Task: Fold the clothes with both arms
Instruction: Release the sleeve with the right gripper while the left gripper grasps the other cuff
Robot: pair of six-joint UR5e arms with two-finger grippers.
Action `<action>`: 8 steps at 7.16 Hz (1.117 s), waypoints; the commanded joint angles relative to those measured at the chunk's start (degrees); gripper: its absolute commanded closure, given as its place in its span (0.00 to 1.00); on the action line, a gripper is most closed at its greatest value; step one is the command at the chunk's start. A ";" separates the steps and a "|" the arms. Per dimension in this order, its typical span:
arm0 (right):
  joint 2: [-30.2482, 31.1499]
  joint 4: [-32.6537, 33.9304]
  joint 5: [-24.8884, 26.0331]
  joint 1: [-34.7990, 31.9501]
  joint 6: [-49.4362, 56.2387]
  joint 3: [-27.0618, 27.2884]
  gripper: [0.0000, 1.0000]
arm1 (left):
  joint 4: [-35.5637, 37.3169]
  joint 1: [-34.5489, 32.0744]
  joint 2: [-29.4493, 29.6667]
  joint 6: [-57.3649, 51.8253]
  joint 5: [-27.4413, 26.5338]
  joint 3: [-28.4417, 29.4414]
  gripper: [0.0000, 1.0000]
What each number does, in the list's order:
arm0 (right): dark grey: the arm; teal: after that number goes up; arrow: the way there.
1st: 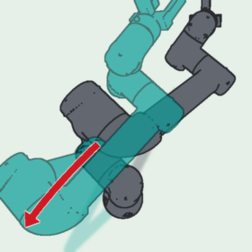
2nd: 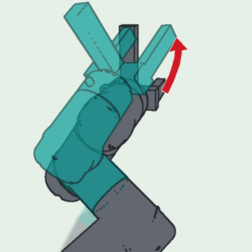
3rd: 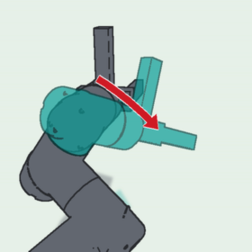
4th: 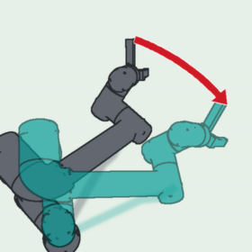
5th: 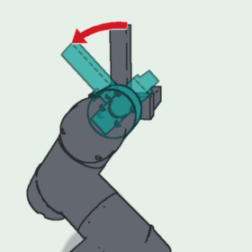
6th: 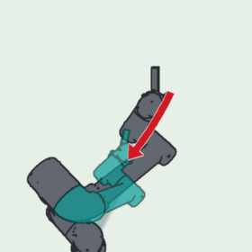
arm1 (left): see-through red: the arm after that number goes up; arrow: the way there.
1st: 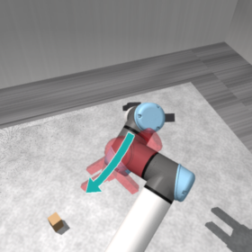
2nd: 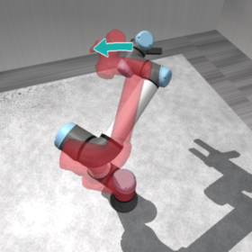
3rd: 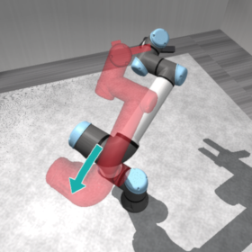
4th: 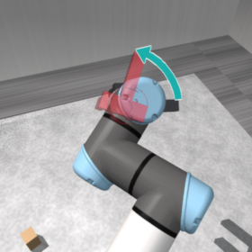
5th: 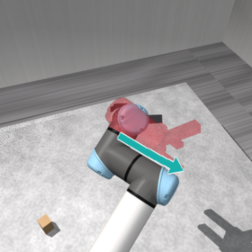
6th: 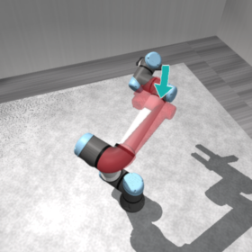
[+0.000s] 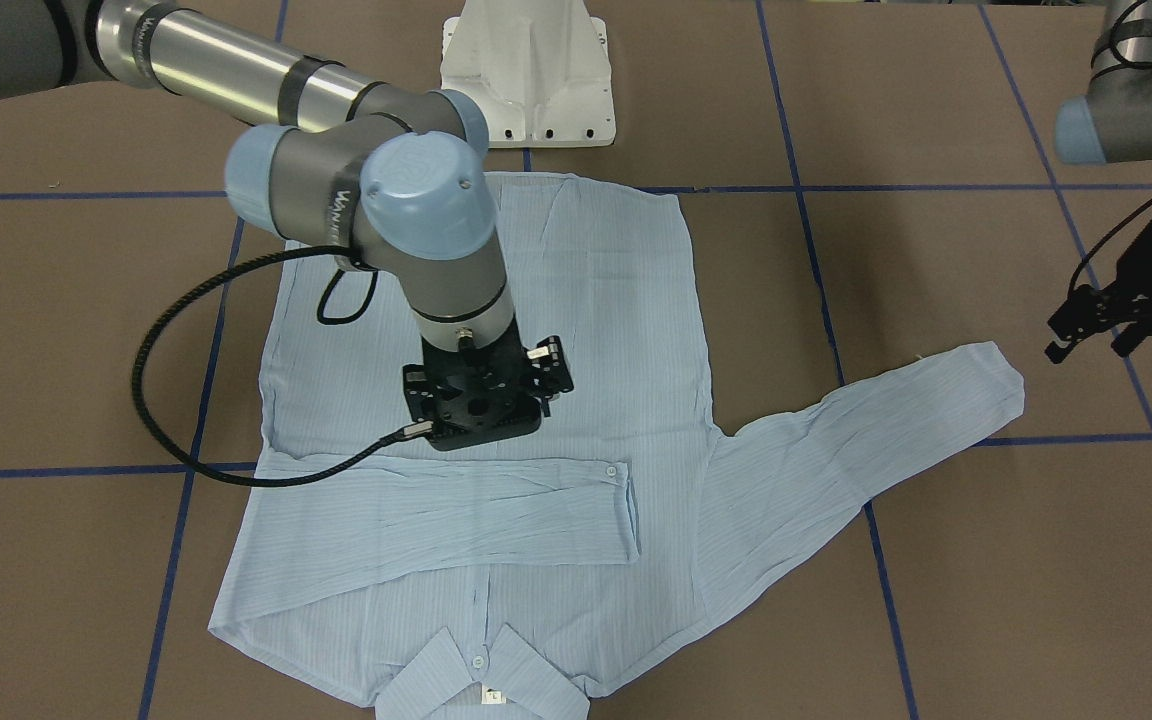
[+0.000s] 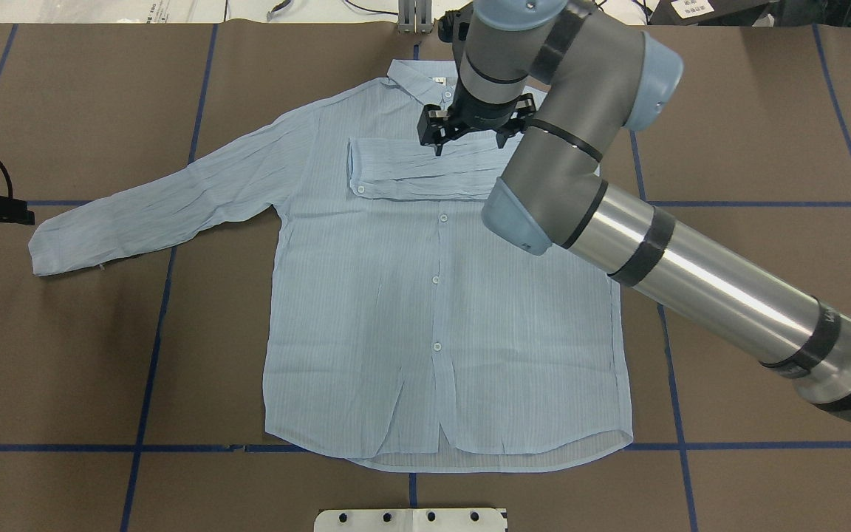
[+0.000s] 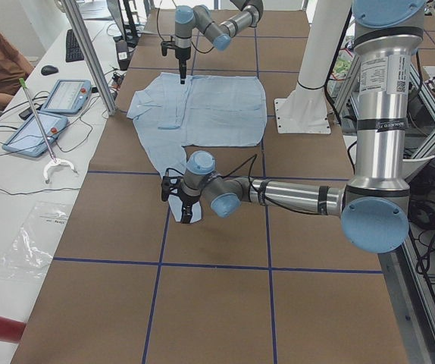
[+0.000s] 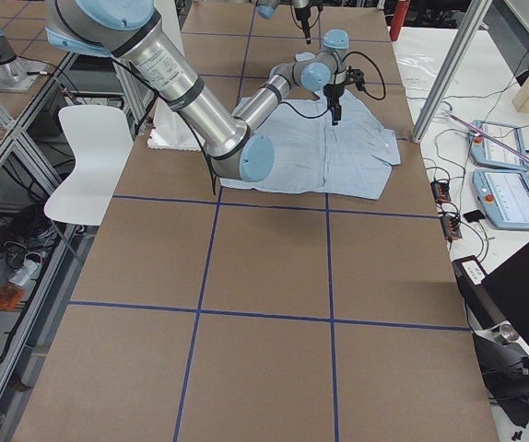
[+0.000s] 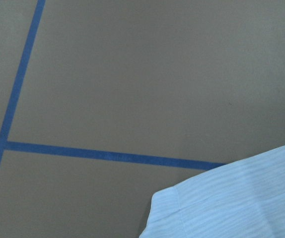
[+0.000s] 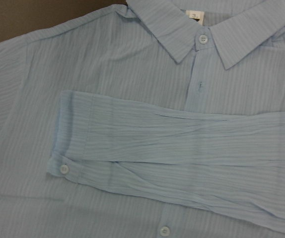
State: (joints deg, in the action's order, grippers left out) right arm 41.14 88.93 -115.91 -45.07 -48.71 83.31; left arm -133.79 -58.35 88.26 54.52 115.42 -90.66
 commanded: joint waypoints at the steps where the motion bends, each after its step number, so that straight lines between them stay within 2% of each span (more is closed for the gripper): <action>1: 4.46 0.98 -2.65 -2.47 2.91 4.05 0.00 | -4.79 2.98 0.33 0.50 -1.77 4.59 0.18; 4: 4.56 0.98 -2.65 -2.65 3.18 4.05 0.00 | -4.73 3.42 1.39 0.41 -1.86 5.93 0.33; 8: 4.56 0.89 -2.56 -2.65 3.18 3.96 0.00 | -4.29 3.51 2.79 0.15 -1.95 7.16 0.42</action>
State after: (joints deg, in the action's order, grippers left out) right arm 45.70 89.84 -118.55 -47.72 -45.53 87.32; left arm -138.18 -54.85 90.90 54.75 113.47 -83.86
